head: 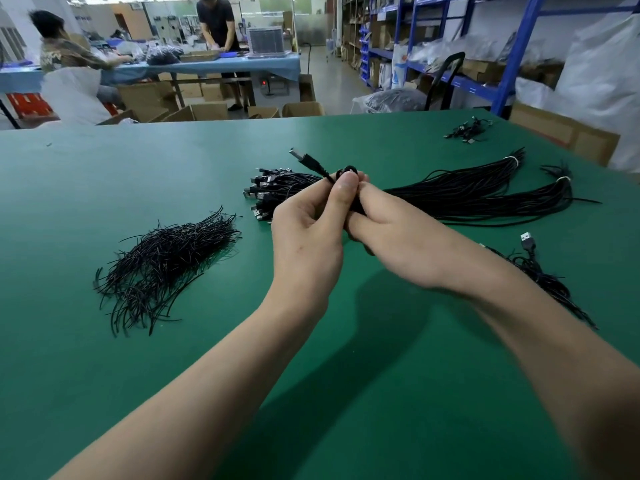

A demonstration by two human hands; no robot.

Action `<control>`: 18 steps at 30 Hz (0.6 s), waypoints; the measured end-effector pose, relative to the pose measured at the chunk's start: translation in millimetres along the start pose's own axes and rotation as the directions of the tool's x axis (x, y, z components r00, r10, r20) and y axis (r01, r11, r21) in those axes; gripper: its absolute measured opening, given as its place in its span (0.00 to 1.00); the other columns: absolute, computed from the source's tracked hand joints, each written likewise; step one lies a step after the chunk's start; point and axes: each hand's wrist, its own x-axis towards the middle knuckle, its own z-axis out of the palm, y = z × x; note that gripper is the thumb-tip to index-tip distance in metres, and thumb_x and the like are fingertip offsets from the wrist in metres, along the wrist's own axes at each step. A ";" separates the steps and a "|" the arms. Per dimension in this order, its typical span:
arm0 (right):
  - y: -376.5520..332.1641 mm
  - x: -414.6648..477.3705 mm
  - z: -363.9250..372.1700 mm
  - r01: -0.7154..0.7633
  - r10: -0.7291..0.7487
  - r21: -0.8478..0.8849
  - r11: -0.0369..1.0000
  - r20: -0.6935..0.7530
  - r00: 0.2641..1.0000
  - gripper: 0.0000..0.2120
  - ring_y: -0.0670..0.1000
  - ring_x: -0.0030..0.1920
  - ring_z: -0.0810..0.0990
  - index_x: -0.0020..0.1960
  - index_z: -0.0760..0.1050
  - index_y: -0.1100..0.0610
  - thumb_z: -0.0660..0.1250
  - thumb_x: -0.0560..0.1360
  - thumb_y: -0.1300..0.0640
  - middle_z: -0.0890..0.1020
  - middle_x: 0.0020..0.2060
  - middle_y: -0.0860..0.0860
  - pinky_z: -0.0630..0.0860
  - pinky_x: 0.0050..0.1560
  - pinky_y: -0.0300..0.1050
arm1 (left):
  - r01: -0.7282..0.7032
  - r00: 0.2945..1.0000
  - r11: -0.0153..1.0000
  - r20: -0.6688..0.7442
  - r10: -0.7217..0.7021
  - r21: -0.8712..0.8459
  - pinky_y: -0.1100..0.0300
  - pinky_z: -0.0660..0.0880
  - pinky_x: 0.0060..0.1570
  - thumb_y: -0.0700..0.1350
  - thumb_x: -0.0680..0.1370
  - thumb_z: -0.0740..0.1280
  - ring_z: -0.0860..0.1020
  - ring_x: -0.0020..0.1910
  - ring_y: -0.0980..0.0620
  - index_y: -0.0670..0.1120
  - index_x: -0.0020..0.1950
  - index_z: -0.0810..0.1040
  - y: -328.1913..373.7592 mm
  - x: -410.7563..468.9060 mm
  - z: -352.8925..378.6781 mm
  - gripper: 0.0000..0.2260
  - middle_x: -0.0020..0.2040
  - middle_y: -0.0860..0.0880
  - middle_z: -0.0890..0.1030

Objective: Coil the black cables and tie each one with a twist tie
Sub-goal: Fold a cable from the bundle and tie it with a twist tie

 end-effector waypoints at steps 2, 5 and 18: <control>0.3 -1.0 -2.7 -0.041 0.030 0.219 0.975 0.055 0.998 0.05 0.40 0.31 0.71 0.52 0.71 0.53 0.57 0.84 0.55 0.73 0.36 0.43 0.68 0.36 0.40 | -0.001 1.000 1.000 -0.006 0.000 -0.010 0.51 0.78 0.50 0.44 0.83 0.66 0.82 0.47 0.47 0.39 0.51 0.85 0.0 1.0 -1.3 0.11 0.51 0.34 0.84; 3.2 -2.8 -8.3 -0.105 0.054 0.496 0.862 0.115 0.992 0.12 0.44 0.30 0.63 0.44 0.69 0.54 0.56 0.86 0.54 0.69 0.33 0.48 0.60 0.29 0.37 | 0.026 1.000 0.999 -0.003 -0.026 -0.028 0.50 0.76 0.45 0.46 0.83 0.67 0.78 0.40 0.48 0.40 0.49 0.86 2.1 3.1 -3.4 0.11 0.50 0.31 0.82; 4.8 -8.6 -13.8 -0.103 0.053 0.274 0.956 0.186 0.981 0.14 0.42 0.28 0.62 0.41 0.68 0.48 0.55 0.86 0.54 0.66 0.29 0.41 0.62 0.29 0.36 | 0.028 0.935 0.993 0.348 -0.067 0.116 0.61 0.78 0.56 0.43 0.84 0.63 0.82 0.51 0.55 0.38 0.61 0.83 7.9 20.3 -22.6 0.13 0.55 0.46 0.86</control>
